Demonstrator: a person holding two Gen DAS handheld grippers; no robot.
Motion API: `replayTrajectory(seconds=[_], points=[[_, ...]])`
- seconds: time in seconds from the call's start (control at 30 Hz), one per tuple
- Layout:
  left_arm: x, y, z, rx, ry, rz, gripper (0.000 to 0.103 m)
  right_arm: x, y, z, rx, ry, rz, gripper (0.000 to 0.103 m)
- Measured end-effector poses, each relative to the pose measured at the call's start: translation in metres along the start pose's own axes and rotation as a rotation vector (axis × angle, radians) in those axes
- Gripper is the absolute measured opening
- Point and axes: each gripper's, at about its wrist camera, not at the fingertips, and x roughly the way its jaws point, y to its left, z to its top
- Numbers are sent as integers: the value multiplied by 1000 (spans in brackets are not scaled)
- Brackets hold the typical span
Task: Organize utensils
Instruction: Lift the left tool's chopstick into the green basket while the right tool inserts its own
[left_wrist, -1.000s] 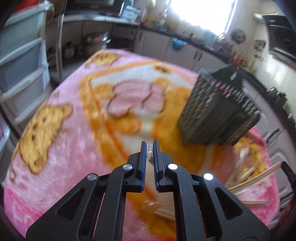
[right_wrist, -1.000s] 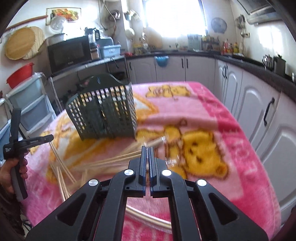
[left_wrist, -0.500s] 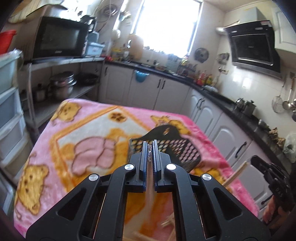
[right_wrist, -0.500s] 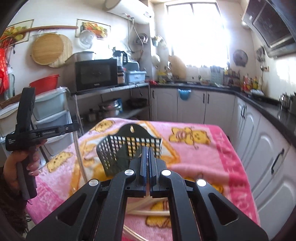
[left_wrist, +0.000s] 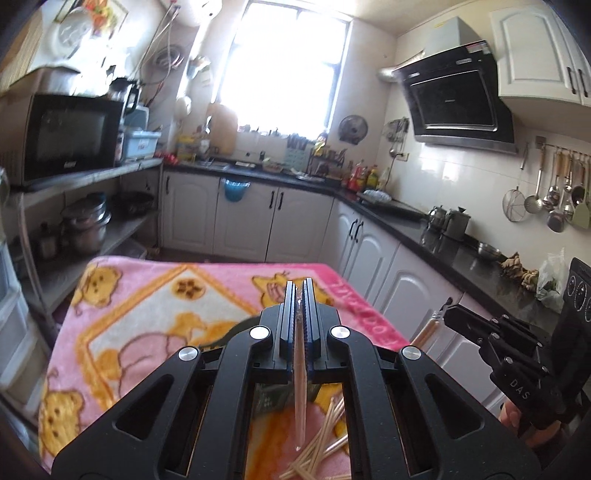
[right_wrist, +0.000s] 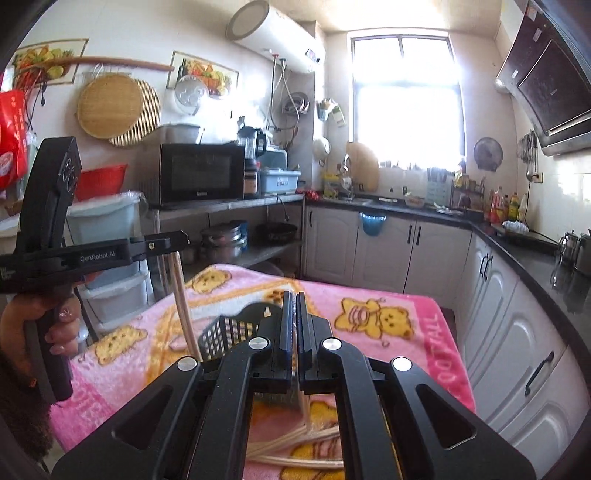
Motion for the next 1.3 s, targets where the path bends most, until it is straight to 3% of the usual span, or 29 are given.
replayTrajectory(seconds=[0.33, 0.6, 1.0, 1.3], points=[[-1, -5, 41, 26, -103, 29, 2, -2, -1, 38, 9, -88, 22, 2], [10, 9, 59, 1, -125, 68, 2, 17, -18, 65, 48, -120, 9, 2], [33, 41, 48, -35, -117, 137, 2, 55, -28, 78, 64, -98, 15, 2], [47, 50, 30, -41, -99, 147, 2, 86, -24, 57, 58, -37, 14, 2]])
